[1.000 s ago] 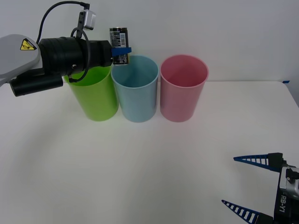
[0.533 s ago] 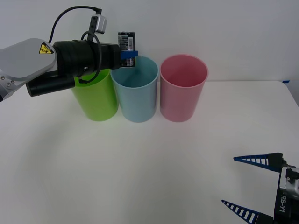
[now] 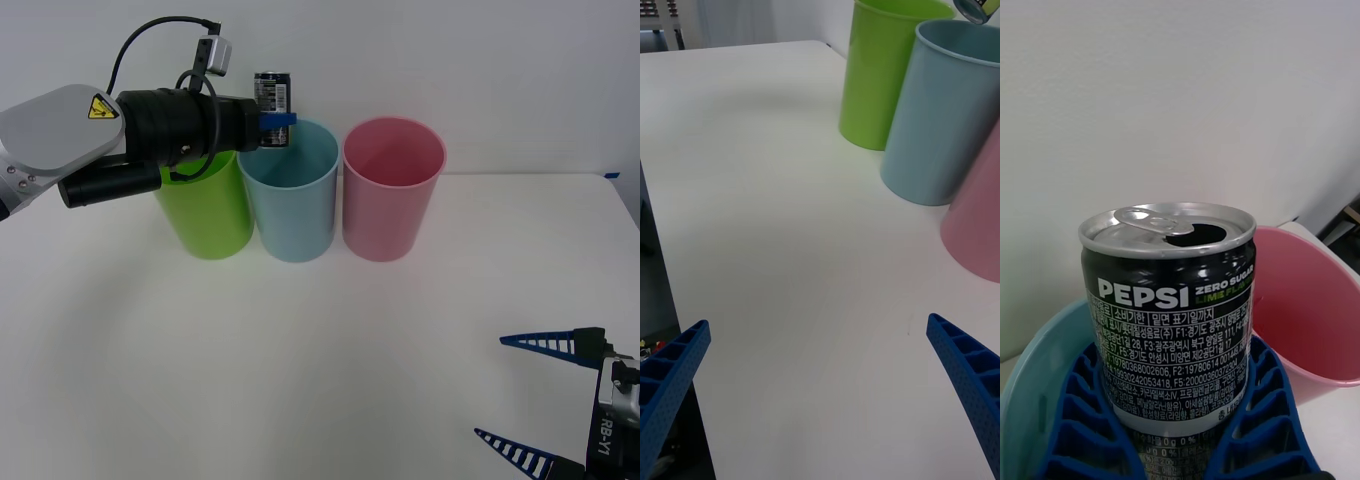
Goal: Put cans in the blue bin and PET bottles in the pink bin and trash in the green bin.
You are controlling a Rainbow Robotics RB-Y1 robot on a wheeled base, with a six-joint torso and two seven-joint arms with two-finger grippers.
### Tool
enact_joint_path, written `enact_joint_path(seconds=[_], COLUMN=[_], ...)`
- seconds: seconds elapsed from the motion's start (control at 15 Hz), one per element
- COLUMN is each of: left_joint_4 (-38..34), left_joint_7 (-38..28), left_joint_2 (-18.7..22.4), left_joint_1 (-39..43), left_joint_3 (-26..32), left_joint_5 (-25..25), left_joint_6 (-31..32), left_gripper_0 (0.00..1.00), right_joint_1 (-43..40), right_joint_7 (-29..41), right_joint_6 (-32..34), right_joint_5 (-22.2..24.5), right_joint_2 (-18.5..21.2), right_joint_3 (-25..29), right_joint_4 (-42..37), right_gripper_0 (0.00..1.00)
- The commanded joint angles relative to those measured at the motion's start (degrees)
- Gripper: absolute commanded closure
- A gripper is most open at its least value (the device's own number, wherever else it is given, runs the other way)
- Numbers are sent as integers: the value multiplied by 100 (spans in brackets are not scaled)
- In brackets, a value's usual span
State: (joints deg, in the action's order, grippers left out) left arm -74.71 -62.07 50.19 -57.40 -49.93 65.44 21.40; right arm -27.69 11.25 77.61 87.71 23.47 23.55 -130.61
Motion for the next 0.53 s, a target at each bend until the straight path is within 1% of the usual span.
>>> enact_joint_path(seconds=[0.07, 0.13, 0.53], left_joint_4=[0, 0, -70], left_joint_7=[-15, -15, 46], left_joint_2=[9, 26, 70], left_joint_1=[0, 0, -35], left_joint_3=[0, 9, 9], left_joint_5=[74, 74, 83], left_joint_6=[-101, -127, -232], left_gripper_0=[6, 0, 0], right_joint_1=[0, 0, 0], right_joint_7=[0, 0, 0], right_joint_6=[0, 0, 0], right_joint_5=[0, 0, 0], right_joint_2=[0, 0, 0], right_joint_3=[0, 0, 0], right_joint_4=[0, 0, 0], right_gripper_0=[0, 0, 0])
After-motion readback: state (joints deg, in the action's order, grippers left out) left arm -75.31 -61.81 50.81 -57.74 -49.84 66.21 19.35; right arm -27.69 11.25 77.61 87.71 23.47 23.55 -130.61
